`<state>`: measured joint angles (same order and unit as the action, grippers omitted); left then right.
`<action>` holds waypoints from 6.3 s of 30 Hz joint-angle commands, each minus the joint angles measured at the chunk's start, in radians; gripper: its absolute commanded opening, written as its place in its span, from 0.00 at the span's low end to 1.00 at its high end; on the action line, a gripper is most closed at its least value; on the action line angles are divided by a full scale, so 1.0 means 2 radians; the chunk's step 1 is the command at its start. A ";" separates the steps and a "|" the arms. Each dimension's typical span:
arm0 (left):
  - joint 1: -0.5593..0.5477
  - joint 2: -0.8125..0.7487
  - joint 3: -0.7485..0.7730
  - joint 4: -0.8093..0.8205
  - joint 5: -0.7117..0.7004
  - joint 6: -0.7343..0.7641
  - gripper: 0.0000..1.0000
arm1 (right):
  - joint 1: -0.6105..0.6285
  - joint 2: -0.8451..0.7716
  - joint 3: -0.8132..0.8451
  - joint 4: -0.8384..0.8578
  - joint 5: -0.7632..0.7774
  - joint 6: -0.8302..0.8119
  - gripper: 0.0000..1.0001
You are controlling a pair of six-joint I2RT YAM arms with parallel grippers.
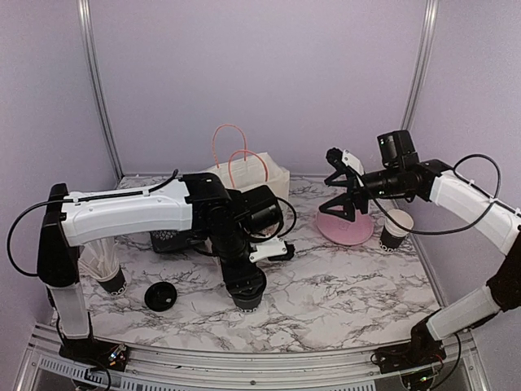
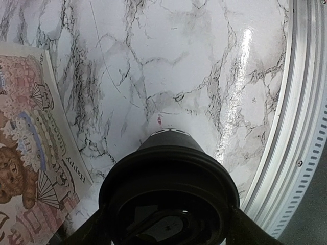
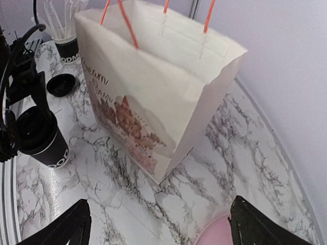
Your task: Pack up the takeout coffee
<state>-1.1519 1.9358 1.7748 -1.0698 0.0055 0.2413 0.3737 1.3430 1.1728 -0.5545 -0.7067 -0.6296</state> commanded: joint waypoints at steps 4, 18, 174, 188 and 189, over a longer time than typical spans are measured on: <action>0.001 -0.120 -0.050 -0.022 -0.036 -0.039 0.73 | 0.004 0.129 0.215 0.015 0.034 0.044 0.86; 0.001 -0.220 -0.115 0.004 -0.037 -0.075 0.73 | 0.063 0.289 0.424 -0.067 0.063 0.064 0.74; -0.065 -0.071 0.243 -0.001 -0.115 -0.089 0.54 | 0.102 -0.007 0.159 -0.136 0.092 0.123 0.00; -0.083 -0.016 0.230 -0.009 -0.191 -0.070 0.48 | 0.102 -0.021 0.152 -0.144 0.035 0.125 0.00; -0.085 -0.011 0.230 -0.010 -0.194 -0.069 0.48 | 0.102 -0.021 0.151 -0.143 0.033 0.126 0.00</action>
<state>-1.3106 1.8751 2.2292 -1.0691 -0.3237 0.0795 0.5766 1.3308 1.4723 -0.8509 -0.5827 -0.3927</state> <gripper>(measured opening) 0.723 0.010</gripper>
